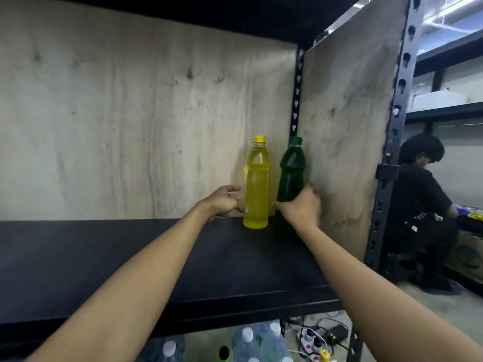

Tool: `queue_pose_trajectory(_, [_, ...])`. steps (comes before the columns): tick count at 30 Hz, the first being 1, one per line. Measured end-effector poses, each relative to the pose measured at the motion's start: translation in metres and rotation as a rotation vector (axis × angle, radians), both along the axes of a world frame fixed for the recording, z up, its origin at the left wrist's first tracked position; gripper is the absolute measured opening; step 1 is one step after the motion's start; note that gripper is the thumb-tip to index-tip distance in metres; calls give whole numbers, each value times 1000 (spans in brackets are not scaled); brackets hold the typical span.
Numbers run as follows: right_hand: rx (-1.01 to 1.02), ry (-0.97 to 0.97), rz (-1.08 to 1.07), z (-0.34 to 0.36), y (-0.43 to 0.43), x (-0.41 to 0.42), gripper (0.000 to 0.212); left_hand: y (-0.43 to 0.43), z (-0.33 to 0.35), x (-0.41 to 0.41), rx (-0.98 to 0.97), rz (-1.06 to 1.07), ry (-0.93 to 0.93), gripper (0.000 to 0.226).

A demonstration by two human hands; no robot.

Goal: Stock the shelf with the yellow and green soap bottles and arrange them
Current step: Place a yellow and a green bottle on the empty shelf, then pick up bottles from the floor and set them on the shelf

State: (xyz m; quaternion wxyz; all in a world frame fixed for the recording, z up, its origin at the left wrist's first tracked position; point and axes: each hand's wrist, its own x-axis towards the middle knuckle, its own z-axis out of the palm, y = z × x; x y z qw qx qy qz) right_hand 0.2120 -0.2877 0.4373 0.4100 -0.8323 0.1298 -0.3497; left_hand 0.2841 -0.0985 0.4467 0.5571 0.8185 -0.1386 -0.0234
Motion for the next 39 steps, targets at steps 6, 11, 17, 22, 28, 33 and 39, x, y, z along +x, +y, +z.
queue_pose_trajectory(6, [-156, -105, 120, -24, 56, -131, 74, 41, 1, -116, -191, 115, -28, 67])
queue_pose_trajectory(11, [-140, -191, 207, -66, 108, -236, 55, 86, -24, -237, -333, 119, -131, 58])
queue_pose_trajectory(17, [-171, -19, 347, -173, 158, -320, 36, 145, -114, -365, -536, 310, -126, 48])
queue_pose_trajectory(22, [-152, 529, 550, -288, 184, -344, 36, 197, -250, -404, -517, 578, 274, 39])
queue_pose_trajectory(28, [-43, 959, 556, -392, 183, -314, 38, 230, -392, -408, -362, 897, 758, 35])
queue_pose_trajectory(33, [334, 1123, 339, -456, 174, -285, 40, 206, -453, -380, -319, 962, 1067, 40])
queue_pose_trajectory(39, [724, 1306, 96, -536, 169, -279, 60, 189, -527, -364, -272, 978, 1321, 76])
